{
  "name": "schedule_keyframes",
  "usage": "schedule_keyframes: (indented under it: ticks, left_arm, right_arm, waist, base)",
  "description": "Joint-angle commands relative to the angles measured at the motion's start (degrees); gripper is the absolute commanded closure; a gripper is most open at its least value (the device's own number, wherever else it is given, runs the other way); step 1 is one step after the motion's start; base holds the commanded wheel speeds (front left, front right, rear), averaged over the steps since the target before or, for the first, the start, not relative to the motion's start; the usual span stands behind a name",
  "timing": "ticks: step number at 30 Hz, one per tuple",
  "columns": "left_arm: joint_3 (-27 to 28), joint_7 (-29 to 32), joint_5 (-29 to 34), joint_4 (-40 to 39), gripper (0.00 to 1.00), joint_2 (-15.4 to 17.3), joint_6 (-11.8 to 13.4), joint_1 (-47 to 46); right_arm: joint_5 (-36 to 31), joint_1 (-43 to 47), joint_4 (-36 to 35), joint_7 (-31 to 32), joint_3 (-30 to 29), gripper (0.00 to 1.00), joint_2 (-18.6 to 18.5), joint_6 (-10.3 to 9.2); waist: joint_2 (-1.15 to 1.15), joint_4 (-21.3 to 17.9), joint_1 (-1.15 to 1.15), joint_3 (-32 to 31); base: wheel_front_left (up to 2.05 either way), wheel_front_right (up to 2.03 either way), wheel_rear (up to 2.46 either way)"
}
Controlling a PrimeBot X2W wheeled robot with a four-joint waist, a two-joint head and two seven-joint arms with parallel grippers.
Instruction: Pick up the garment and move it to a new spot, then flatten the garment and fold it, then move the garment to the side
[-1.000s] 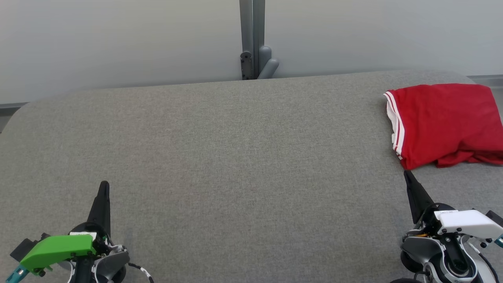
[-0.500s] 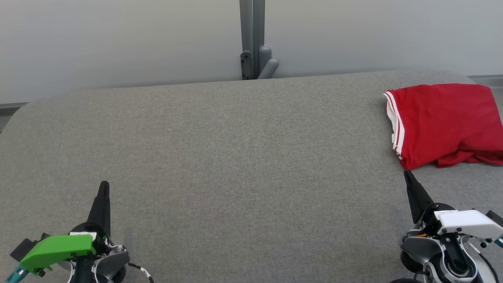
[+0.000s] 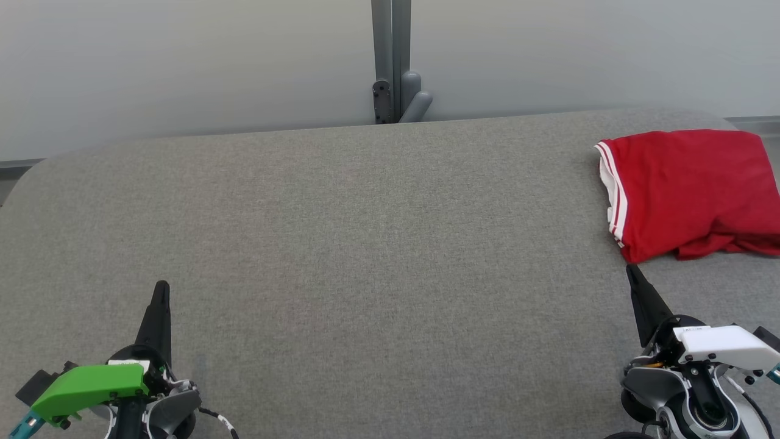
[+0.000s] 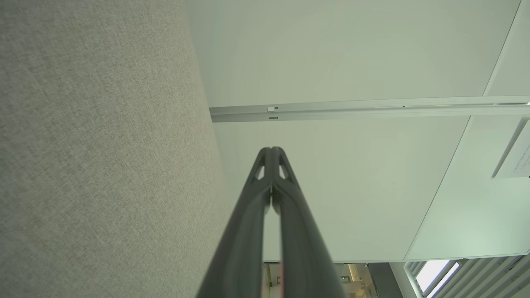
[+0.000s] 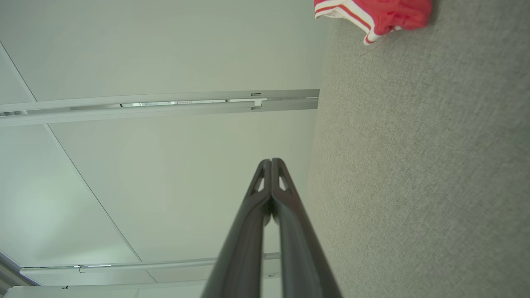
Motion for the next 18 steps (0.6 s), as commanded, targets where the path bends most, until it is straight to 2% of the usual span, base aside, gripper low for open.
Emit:
schedule_keyframes:
  ticks: [1, 18]
  left_arm:
    - [0.13, 0.19, -0.16, -0.18, 1.00, 0.29, -0.36, -0.70]
    - [0.13, 0.19, -0.16, -0.18, 1.00, 0.29, -0.37, -0.70]
  right_arm:
    - [0.38, -0.63, 0.08, 0.23, 0.08, 1.00, -0.28, 0.02]
    - [0.38, -0.64, 0.08, 0.23, 0.07, 1.00, -0.28, 0.02]
  waist:
    - [0.65, 0.00, 0.00, 0.00]
    - [0.65, 0.00, 0.00, 0.00]
  base:
    - [0.00, 0.00, 0.00]
    - [0.00, 0.00, 0.00]
